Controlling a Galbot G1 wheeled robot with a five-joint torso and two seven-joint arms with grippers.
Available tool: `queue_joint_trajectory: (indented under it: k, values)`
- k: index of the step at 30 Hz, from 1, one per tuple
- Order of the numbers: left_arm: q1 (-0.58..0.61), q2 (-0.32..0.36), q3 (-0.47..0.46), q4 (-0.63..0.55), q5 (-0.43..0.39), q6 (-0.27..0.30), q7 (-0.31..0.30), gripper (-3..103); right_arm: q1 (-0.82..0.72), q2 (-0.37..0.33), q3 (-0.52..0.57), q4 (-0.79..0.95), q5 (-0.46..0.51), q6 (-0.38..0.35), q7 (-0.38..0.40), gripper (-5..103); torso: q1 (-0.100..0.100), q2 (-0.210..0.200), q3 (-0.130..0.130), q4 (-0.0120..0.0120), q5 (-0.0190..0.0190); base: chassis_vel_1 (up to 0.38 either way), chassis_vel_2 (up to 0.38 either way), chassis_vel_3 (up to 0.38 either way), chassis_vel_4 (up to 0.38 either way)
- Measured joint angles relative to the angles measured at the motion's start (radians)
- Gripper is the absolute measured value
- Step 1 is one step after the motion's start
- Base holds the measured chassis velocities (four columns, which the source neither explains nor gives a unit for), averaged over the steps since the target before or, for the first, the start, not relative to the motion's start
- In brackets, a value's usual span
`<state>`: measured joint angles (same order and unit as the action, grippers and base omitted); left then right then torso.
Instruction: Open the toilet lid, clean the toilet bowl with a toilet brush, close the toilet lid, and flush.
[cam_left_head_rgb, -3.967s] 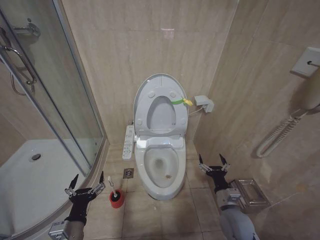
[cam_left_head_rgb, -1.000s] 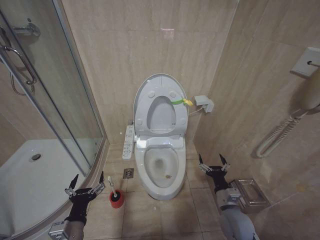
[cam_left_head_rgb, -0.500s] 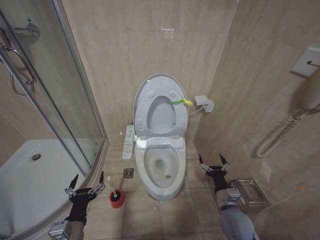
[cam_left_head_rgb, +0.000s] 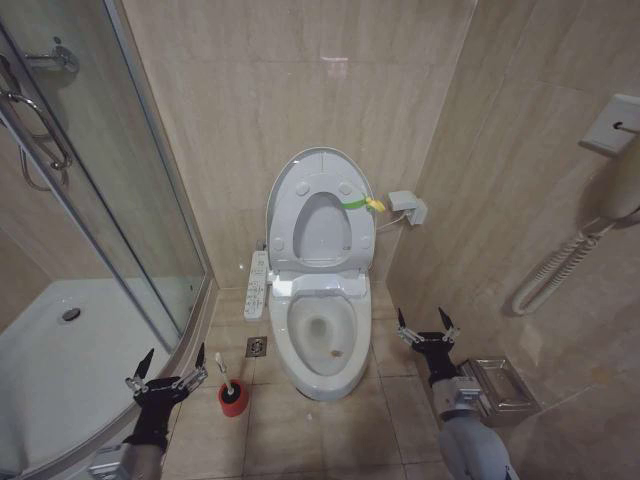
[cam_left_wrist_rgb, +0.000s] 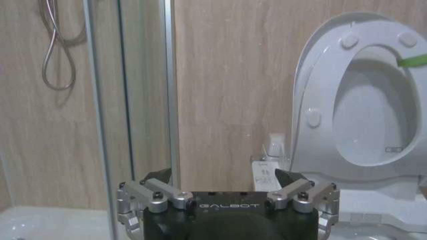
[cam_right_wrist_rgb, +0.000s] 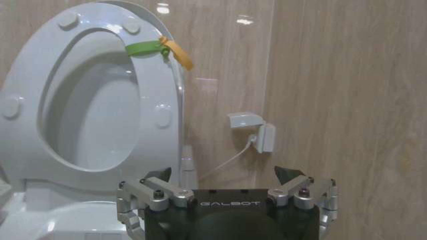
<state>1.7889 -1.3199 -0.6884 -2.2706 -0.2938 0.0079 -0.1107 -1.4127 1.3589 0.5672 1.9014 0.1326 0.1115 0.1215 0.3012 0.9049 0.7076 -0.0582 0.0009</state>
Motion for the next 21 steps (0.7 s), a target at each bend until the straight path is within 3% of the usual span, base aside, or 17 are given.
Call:
queue_joint_trajectory:
  k: [5,9,16,21]
  values:
    - [0.025,-0.004,-0.014,-0.009,0.012,0.002,0.046,100,0.0,0.0,0.0,0.0,0.0,0.0,0.0,100,0.0,0.0,0.0,-0.0001,-0.0006,0.0,0.0,0.0,0.0]
    - [0.014,0.005,-0.015,0.032,-0.034,-0.019,0.056,100,0.0,0.0,0.0,0.0,0.0,0.0,0.001,100,0.0,0.0,0.0,-0.0004,-0.0007,0.0,0.0,0.0,0.0]
    - [-0.039,0.025,-0.004,0.242,-0.062,-0.13,0.032,97,0.0,0.0,0.0,0.0,0.0,0.0,0.001,100,0.0,0.0,0.0,-0.0004,-0.0012,0.0,0.0,0.0,0.0]
    - [-0.067,0.024,0.011,0.325,-0.08,-0.14,0.028,98,0.0,0.0,0.0,0.0,0.0,0.0,0.001,100,0.0,0.0,0.0,-0.0003,-0.001,0.0,0.0,0.0,0.0]
